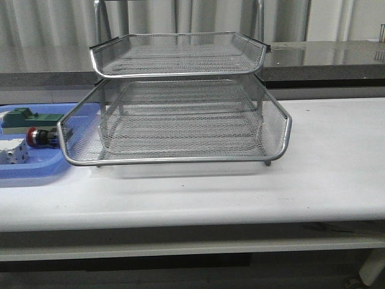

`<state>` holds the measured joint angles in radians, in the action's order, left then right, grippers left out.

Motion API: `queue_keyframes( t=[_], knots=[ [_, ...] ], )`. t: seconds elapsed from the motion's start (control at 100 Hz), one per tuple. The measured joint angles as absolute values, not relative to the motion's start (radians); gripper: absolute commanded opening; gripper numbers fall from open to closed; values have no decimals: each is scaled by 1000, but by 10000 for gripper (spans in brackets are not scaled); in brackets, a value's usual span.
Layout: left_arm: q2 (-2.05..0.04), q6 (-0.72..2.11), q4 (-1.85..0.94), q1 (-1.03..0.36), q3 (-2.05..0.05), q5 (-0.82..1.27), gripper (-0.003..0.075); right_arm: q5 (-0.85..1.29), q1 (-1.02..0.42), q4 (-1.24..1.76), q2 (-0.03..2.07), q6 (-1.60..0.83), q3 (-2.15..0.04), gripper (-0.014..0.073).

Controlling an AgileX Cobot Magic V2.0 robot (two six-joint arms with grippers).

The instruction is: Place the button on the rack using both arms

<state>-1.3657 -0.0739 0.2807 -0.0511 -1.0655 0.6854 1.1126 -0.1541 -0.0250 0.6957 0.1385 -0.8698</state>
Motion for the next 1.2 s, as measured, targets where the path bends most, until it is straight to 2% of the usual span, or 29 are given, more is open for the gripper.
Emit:
queue_keyframes(
  t=[0.09,0.16,0.48,0.62,1.2],
  knots=[
    [-1366,-72,281,-51,-1066,706,543,1113,-154,-25,696,138,-870,-68],
    [-1366,-72,281,-51,-1066,723,606,1113,-154,-25,696,138,-870,-68],
    [-1366,-70,281,-51,-1066,695,606,1113,-154,-25,696,138,-870,-68],
    [-1397,19,269,-51,-1107,680,607,1113,-154,-25,696,138,-870,-68],
    [-1787,577,146,-51,-1635,946,607,1113,-154,-25,696,138,-870,-68]
  ],
)
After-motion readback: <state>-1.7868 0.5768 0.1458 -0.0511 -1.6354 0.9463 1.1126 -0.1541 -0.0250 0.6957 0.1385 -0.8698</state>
